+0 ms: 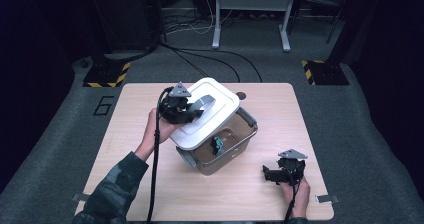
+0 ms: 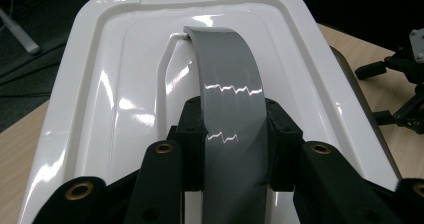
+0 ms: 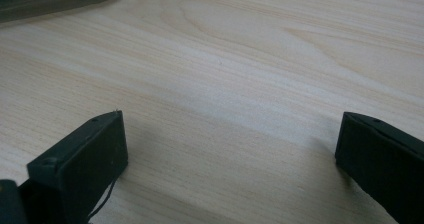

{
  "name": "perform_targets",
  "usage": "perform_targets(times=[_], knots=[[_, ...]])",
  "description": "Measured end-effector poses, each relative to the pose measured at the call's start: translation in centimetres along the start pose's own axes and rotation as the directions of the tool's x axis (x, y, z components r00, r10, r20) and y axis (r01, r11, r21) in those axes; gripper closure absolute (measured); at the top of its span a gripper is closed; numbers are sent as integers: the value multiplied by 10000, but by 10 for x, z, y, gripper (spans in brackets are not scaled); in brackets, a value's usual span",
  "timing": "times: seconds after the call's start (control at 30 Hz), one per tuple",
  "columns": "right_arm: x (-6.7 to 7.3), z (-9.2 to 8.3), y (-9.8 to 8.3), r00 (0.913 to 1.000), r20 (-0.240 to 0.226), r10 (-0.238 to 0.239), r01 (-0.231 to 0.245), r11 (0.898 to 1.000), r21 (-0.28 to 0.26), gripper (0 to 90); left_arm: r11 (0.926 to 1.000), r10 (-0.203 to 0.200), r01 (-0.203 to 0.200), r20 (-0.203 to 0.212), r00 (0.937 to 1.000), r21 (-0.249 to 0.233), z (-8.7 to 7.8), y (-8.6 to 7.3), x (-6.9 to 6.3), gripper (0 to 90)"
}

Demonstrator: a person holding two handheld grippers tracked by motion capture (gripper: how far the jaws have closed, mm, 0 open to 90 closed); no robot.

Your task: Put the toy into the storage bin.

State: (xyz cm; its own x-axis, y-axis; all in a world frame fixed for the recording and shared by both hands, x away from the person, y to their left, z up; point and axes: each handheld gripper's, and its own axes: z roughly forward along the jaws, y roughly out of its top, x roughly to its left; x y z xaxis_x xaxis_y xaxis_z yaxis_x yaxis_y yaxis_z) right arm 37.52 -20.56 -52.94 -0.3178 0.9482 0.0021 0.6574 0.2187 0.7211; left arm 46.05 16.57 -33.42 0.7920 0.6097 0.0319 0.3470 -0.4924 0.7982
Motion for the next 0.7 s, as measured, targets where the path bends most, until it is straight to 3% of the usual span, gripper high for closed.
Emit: perform_targets(times=[0.37,0.7], knots=[[0,0,0,10000,4,-20,20,10000,-2,0,9983,350,-380,668,9972,440,31,-1,-20,672],[0,0,0,10000,-4,4,-4,10000,5,0,9959,355,-441,1073,9936,795,51,-5,-32,672]])
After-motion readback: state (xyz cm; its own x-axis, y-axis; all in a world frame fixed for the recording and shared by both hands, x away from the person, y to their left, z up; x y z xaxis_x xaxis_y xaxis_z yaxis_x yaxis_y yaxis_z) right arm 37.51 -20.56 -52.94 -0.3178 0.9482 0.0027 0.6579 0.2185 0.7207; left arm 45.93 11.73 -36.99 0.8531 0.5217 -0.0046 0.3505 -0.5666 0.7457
